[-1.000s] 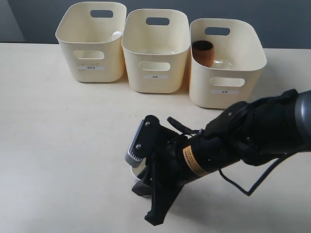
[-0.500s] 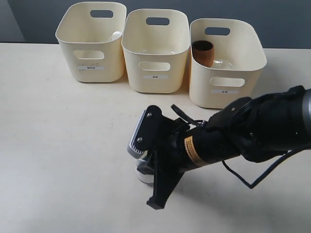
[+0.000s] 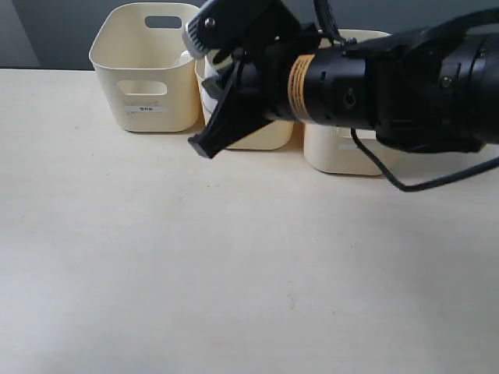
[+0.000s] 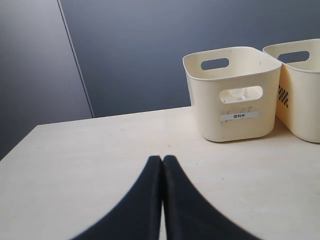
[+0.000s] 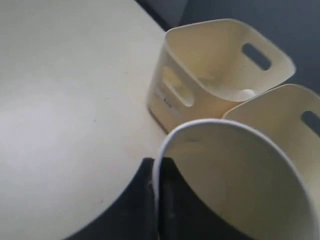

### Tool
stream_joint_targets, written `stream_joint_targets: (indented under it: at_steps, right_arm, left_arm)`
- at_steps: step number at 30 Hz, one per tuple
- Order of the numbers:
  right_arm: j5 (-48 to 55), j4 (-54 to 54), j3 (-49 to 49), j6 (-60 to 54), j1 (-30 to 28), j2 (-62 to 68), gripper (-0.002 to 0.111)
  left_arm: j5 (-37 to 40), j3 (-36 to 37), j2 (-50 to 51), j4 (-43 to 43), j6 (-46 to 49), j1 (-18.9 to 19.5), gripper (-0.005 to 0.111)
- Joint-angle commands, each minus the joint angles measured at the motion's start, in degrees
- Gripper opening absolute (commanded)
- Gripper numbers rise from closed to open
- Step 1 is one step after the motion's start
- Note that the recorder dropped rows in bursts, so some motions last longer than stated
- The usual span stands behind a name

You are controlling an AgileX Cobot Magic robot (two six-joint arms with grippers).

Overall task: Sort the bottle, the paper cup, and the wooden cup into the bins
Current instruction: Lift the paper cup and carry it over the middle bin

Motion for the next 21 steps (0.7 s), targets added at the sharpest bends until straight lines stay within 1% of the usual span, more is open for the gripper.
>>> stream_joint_targets:
  at_steps: [1, 5, 8, 21]
  right_arm:
    - [2.56, -1.46, -4.08, -0.26, -0.87, -0.51, -0.001]
    - [5.05, 1.20, -7.88, 0.14, -3.30, 0.10, -0.001]
    - [3.97, 3.32, -9.77, 0.24, -6.23, 1.68, -0.001]
    - [-6.95, 5.31, -15.65, 1.65, -16.42, 13.45, -0.001]
  left_arm:
    - [-0.40, 0.10, -0.28, 0.00, -0.09, 0.03, 0.000]
    - [-0.40, 0.10, -0.28, 0.00, -0.09, 0.03, 0.000]
    - [-0.40, 0.10, -0.28, 0.00, -0.09, 0.03, 0.000]
    - [-0.40, 0.10, -0.28, 0.00, -0.09, 0.03, 0.000]
